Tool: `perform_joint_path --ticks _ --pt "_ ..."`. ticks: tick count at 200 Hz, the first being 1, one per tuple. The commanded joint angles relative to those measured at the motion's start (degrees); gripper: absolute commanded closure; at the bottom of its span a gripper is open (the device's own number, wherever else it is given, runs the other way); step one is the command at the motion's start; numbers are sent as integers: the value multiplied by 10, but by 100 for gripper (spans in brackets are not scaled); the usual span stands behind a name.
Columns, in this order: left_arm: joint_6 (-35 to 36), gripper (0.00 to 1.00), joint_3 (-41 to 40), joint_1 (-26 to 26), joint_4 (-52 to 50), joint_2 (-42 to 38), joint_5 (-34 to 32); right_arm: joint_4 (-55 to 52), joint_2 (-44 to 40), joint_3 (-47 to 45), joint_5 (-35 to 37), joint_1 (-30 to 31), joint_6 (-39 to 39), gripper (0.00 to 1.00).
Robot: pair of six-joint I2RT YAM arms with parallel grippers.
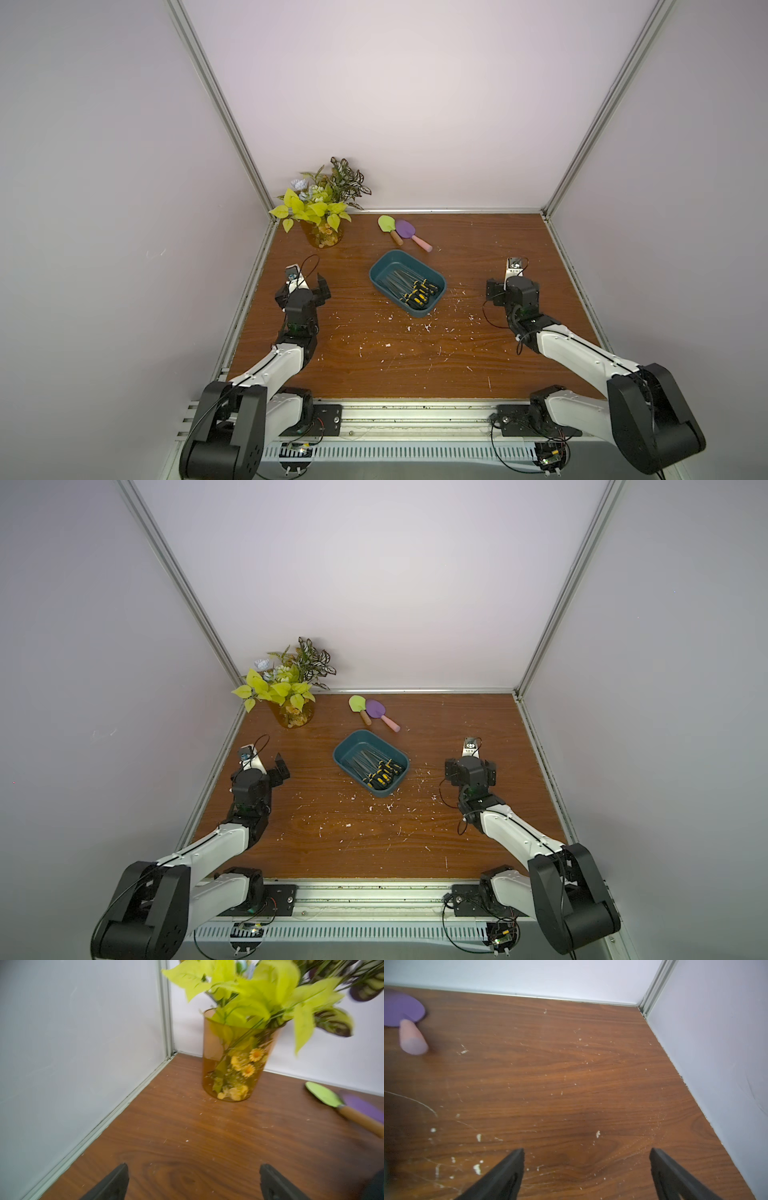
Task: Put the file tool into the storage box
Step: Reset both arms
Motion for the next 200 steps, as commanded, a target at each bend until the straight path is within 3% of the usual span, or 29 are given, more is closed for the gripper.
perform_joint_path --ticks 1,41,68,78,96,113,151,165,184,200 --pt "70 0 -34 9 146 8 -33 187 13 -36 4 -14 -41 1" --pt "64 0 -59 9 263 90 29 295 77 -51 8 -47 -38 1" --pt "60 1 -78 10 379 167 -9 356 131 -52 12 -55 -53 1" --pt "67 1 -89 13 440 196 5 375 144 -53 26 -55 -60 1" --pt "84 1 -73 14 406 214 68 435 151 -75 30 -60 -67 1" --pt "94 0 -83 14 487 256 65 518 176 -106 5 -79 -57 1" --pt "83 0 -73 13 455 249 43 515 176 -118 -76 -106 -42 1" --pt "82 0 -50 14 404 244 52 591 211 -131 -72 -108 -49 1" --pt "93 0 -21 14 347 243 81 525 188 -119 -75 -108 -43 1" --pt "104 1 -23 11 350 243 98 548 195 -124 -74 -107 -44 1"
